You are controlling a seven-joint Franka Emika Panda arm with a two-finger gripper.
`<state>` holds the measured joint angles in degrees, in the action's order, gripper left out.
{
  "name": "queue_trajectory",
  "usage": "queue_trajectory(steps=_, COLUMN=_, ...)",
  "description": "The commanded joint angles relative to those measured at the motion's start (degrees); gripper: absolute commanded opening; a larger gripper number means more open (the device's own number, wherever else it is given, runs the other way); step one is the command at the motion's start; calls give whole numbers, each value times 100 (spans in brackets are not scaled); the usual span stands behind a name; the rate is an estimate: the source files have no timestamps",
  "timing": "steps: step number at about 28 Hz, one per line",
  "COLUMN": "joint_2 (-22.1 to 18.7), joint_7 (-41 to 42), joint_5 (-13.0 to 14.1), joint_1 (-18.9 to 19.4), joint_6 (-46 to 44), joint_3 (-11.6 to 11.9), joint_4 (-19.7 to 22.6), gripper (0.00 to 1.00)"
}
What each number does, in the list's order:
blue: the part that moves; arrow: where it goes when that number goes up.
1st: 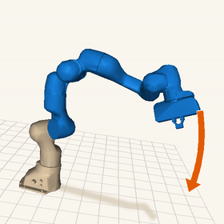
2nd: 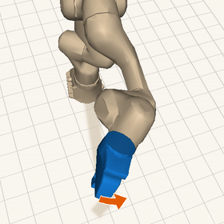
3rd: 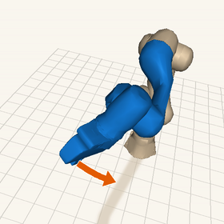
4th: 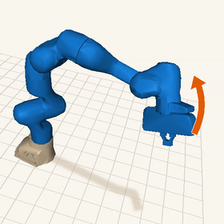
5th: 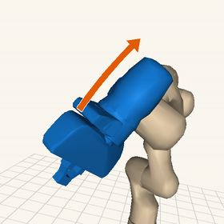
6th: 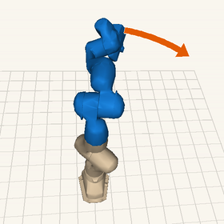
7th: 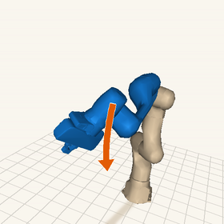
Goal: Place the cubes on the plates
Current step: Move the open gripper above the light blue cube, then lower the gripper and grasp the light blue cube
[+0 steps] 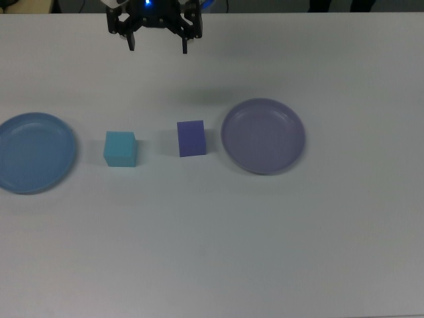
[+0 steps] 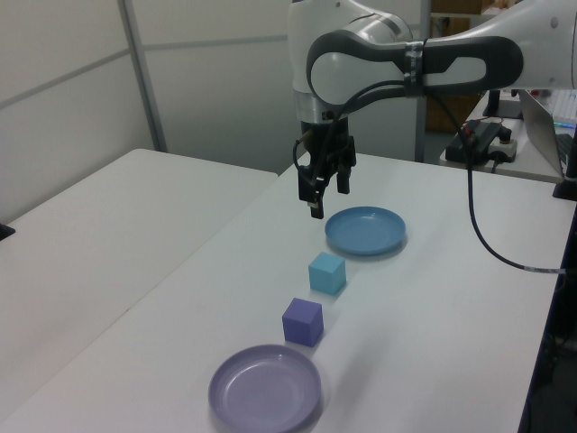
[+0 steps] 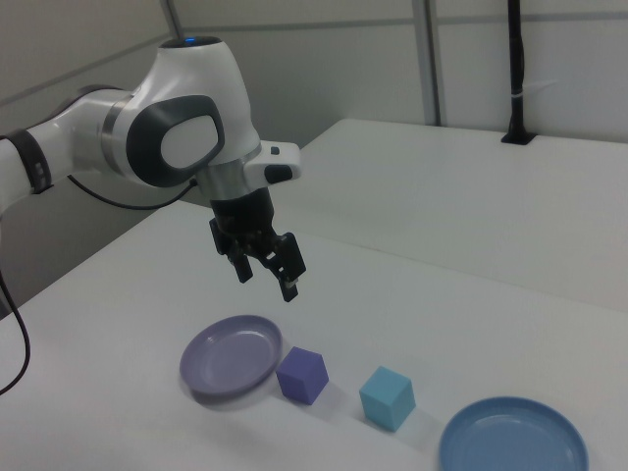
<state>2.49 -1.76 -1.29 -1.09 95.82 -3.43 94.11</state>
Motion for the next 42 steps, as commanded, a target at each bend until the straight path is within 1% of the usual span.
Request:
queue_trajectory(steps=1, joint_2=-21, joint_7=199, joint_5=-39, joint_1=-5, joint_6=-2, joint_3=44, joint_4=46, gripper=100)
queue_trajectory(steps=5, joint_2=6, joint_7=211, joint_5=-108, joint_1=-5, joint_6=34, joint_3=27, joint_4=46, gripper=100)
queue_trajectory(steps=10, joint_2=24, joint_7=255, joint_5=-126, joint_1=-93, joint_6=358, joint_3=62, joint_4=63, gripper=100)
queue_trajectory(steps=11, joint_2=102, joint_7=385, joint_5=-126, joint_1=-215, joint_6=524, joint_3=71, joint_4=81, gripper=100)
queue_trajectory(steps=12, joint_2=181, joint_7=491, joint_5=-126, joint_1=-251, joint_6=622, joint_3=71, joint_4=81, gripper=100)
queue_trajectory(steps=15, joint_2=427, joint_7=878, joint_5=-126, joint_1=-295, joint_6=850, joint_3=88, joint_4=90, gripper=100)
queue_trajectory(steps=16, joint_2=637, joint_7=966, joint_5=-135, joint_1=-339, joint_6=1086, joint_3=88, joint_4=90, gripper=100)
queue_trajectory(steps=18, joint_2=814, joint_7=967, joint_5=-170, joint_1=-366, joint_6=1333, joint_3=88, joint_4=107, gripper=100)
queue_trajectory(steps=20, joint_2=990, joint_7=958, joint_5=-249, joint_1=-401, joint_6=1553, joint_3=88, joint_4=160, gripper=100)
queue_trajectory(steps=21, joint_2=1112, joint_7=958, joint_5=-345, joint_1=-436, joint_6=1746, joint_3=88, joint_4=212, gripper=100)
queue_trajectory(steps=25, joint_2=1350, joint_7=958, joint_5=-513, joint_1=-524, joint_6=2072, joint_3=97, joint_4=309, gripper=100)
queue_trajectory(steps=26, joint_2=1420, joint_7=958, joint_5=-539, joint_1=-541, joint_6=2125, joint_3=115, joint_4=327, gripper=100)
queue_trajectory(steps=27, joint_2=1578, joint_7=958, joint_5=-600, joint_1=-542, joint_6=2247, joint_3=184, joint_4=336, gripper=100)
queue_trajectory(steps=31, joint_2=1904, joint_7=949, joint_5=-697, joint_1=-542, joint_6=2512, joint_3=273, joint_4=353, gripper=100)
queue_trajectory(steps=32, joint_2=2009, joint_7=940, joint_5=-732, joint_1=-542, joint_6=2643, joint_3=299, joint_4=423, gripper=100)
queue_trajectory(steps=37, joint_2=2045, joint_7=940, joint_5=-873, joint_1=-524, joint_6=3056, joint_3=299, joint_4=774, gripper=100)
queue_trajectory(steps=42, joint_2=2045, joint_7=940, joint_5=-873, joint_1=-506, joint_6=3057, joint_3=299, joint_4=819, gripper=100)
